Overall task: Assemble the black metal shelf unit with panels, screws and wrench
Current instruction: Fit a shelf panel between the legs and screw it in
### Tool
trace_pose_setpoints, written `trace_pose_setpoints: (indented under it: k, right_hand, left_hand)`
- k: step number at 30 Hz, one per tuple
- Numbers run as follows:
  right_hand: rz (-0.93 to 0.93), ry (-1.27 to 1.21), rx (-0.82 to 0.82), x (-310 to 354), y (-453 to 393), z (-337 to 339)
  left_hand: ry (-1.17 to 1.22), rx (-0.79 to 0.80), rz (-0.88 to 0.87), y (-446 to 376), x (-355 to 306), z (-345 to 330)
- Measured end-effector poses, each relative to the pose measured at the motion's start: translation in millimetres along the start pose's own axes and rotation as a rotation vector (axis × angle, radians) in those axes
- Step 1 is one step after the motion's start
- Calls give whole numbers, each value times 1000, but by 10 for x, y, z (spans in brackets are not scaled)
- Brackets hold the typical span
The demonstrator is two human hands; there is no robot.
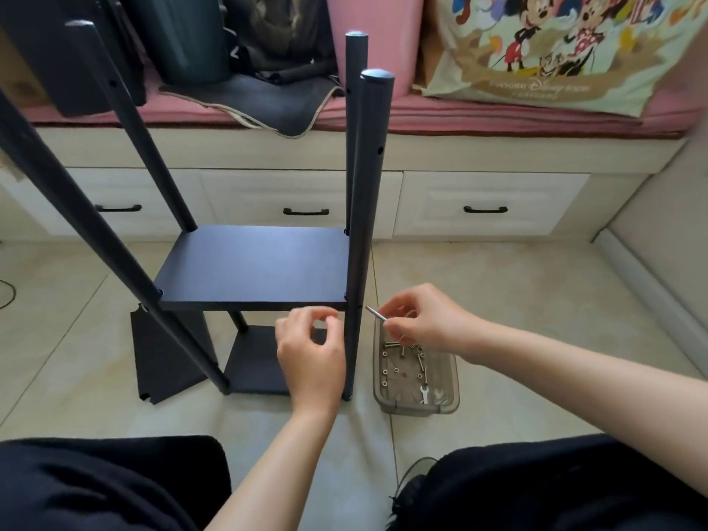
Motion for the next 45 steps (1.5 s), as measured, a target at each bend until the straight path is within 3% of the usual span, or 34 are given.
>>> trace_pose_setpoints:
  k: [4,7,16,45]
  right_hand:
    - [60,32,-30,4,-53,40]
    - [81,34,-22,-30,-81,37]
    - [76,-16,-9,-61,-113,-55]
    - [-63,-251,-141,-11,-137,-175]
  left_hand:
    - [340,-111,555,36,395,12]
    - [596,-70,739,-16,442,-89]
    - [881,28,797,-119,273,-336]
    - [637,163,759,-154,478,-420]
Point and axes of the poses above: each hand's wrist, its own y-axis away from the middle knuckle, its own z-axis out of the back of the hand, x = y × z, the point moved 5 cm from there along -y, towards the middle knuckle, and after that the axes turned 11 degrees about y, right-handed, at the moved point
